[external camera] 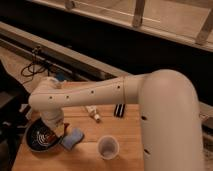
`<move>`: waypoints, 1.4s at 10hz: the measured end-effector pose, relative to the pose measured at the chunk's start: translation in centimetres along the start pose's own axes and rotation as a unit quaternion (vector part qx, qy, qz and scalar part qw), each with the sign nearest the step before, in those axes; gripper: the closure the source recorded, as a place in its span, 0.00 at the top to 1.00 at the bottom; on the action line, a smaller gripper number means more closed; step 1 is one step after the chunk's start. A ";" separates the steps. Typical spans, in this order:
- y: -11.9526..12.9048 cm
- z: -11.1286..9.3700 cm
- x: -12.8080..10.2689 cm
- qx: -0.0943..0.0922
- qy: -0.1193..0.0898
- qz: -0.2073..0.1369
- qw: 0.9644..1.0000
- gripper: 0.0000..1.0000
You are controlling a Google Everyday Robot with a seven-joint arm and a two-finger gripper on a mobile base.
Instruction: Place the pepper in the ceramic bowl
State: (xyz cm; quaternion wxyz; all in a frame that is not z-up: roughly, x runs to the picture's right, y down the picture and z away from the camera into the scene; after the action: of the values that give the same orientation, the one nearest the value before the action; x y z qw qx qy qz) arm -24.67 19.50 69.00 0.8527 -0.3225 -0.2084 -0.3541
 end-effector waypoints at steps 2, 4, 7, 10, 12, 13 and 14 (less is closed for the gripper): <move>-1.0 0.2 -0.7 -0.005 0.000 -0.009 1.000 0.33; -1.1 0.2 -0.6 -0.010 -0.003 -0.015 1.000 0.53; -2.0 0.1 -0.1 -0.014 -0.002 -0.016 1.000 0.65; -2.3 0.1 -0.3 -0.015 -0.001 -0.019 1.000 0.65; -2.5 0.2 -0.4 -0.019 0.000 -0.022 1.000 0.65; -2.6 0.2 -0.3 -0.019 0.000 -0.022 1.000 0.65; -2.7 0.2 -0.3 -0.019 0.001 -0.022 1.000 0.65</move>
State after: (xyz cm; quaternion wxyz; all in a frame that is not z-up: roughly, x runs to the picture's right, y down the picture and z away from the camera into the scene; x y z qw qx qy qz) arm -26.91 18.33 70.01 0.8385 -0.3336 -0.2081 -0.3773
